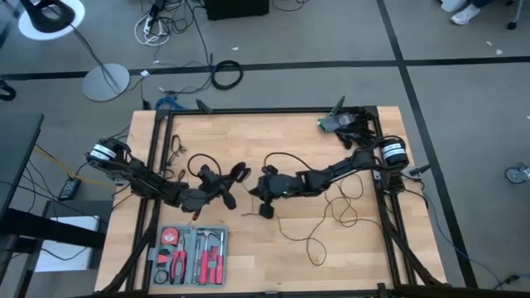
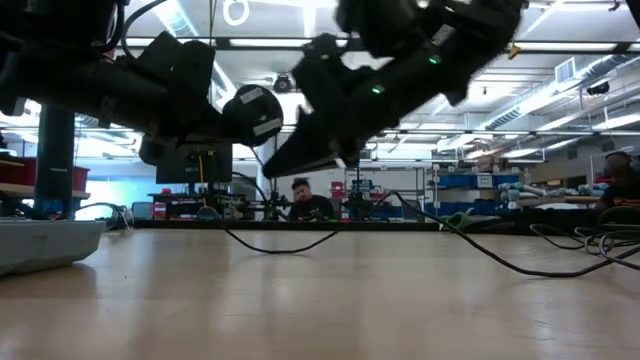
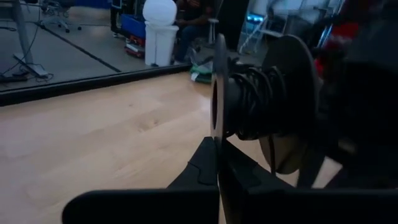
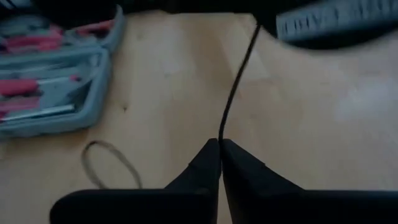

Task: Coil cords
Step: Coil the black wire onto the spool

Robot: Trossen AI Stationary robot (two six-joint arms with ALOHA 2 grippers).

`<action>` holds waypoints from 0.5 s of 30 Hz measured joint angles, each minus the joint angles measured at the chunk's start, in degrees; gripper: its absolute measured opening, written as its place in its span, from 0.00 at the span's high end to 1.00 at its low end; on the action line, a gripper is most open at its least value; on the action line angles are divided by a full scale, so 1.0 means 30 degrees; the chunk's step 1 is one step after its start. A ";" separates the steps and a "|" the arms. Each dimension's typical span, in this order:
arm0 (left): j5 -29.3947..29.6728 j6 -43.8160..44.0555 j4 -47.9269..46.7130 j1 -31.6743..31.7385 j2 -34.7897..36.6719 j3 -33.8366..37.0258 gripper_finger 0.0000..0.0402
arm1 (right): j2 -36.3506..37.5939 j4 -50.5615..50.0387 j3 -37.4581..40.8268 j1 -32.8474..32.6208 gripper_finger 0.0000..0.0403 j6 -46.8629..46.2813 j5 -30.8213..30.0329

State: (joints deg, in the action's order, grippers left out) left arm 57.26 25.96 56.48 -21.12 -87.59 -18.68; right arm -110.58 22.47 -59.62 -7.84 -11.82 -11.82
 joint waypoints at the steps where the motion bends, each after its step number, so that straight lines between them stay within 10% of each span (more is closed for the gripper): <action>1: 0.0025 0.0004 0.0270 0.0000 0.0007 0.0160 1.00 | 0.0236 0.1017 0.0713 -0.0005 0.95 -0.0001 0.0000; 15: -0.0073 0.0012 0.0557 0.0007 0.0000 0.0402 1.00 | 0.0765 1.3264 0.7765 0.0539 0.94 -0.2892 -0.0611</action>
State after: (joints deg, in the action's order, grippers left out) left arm 57.04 25.99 58.15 -21.10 -87.59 -17.47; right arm -108.29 62.26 -36.33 -6.22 -20.50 -13.65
